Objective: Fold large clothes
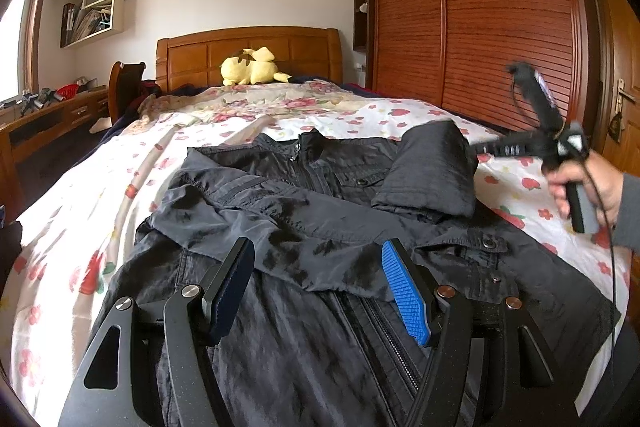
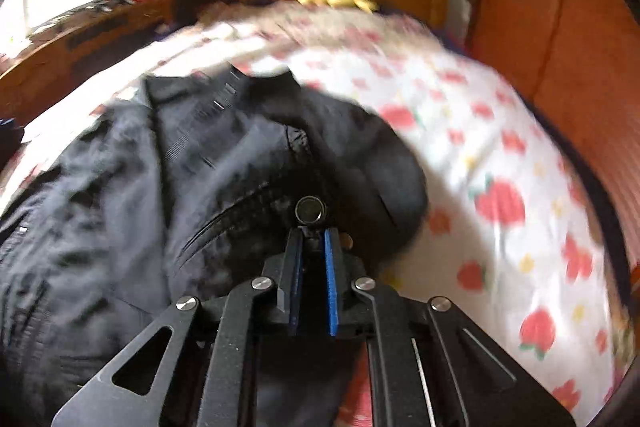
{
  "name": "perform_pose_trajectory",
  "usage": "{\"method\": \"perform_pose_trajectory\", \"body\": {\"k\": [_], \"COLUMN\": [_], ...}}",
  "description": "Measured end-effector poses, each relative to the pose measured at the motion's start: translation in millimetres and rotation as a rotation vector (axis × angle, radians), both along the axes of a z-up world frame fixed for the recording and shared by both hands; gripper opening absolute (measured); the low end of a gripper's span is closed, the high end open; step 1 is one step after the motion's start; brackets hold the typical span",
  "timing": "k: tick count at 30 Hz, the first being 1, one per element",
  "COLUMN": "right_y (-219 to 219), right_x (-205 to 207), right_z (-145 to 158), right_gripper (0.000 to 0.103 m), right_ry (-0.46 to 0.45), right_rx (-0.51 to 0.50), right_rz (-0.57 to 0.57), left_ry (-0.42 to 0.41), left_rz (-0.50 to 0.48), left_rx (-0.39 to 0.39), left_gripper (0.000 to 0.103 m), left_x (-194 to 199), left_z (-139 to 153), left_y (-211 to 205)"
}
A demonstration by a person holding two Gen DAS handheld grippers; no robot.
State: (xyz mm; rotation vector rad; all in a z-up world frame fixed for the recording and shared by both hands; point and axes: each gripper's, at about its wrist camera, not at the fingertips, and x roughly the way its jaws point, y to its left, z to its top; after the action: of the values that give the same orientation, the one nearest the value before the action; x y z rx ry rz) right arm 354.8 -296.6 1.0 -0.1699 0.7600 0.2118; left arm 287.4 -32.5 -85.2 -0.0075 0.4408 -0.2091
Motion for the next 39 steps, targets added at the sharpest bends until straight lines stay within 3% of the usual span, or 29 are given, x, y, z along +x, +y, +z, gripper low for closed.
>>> {"method": "perform_pose_trajectory", "body": {"k": [7, 12, 19, 27, 31, 36, 39], "right_y": [77.7, 114.3, 146.1, 150.0, 136.2, 105.2, 81.2], "right_x": [-28.9, -55.5, -105.3, -144.1, -150.4, -161.4, -168.2], "right_z": [61.1, 84.8, 106.2, 101.2, 90.5, 89.0, 90.5], "right_gripper": [0.008, 0.008, 0.008, 0.008, 0.008, 0.032, 0.038], "right_ry": [-0.122, -0.166, -0.191, -0.144, -0.107, -0.115, -0.150], "right_rx": [-0.015, 0.002, 0.043, 0.071, 0.069, 0.081, 0.086], "right_rz": [0.172, 0.260, 0.372, 0.429, 0.385, 0.315, 0.272], "left_ry": [-0.022, -0.039, 0.002, 0.000, 0.004, 0.022, 0.041], "left_rz": [0.018, 0.037, 0.078, 0.103, 0.103, 0.073, 0.033], "left_rx": [-0.014, -0.027, -0.039, 0.001, 0.026, 0.033, 0.028], "left_gripper": [0.068, 0.068, 0.068, 0.068, 0.068, 0.068, 0.068], "left_x": [-9.1, -24.5, -48.7, -72.0, -78.6, -83.9, -82.4], "left_z": [4.8, 7.3, -2.4, 10.0, 14.6, 18.5, 20.4], "left_y": [8.1, 17.2, 29.8, 23.5, 13.5, -1.8, -16.8]}}
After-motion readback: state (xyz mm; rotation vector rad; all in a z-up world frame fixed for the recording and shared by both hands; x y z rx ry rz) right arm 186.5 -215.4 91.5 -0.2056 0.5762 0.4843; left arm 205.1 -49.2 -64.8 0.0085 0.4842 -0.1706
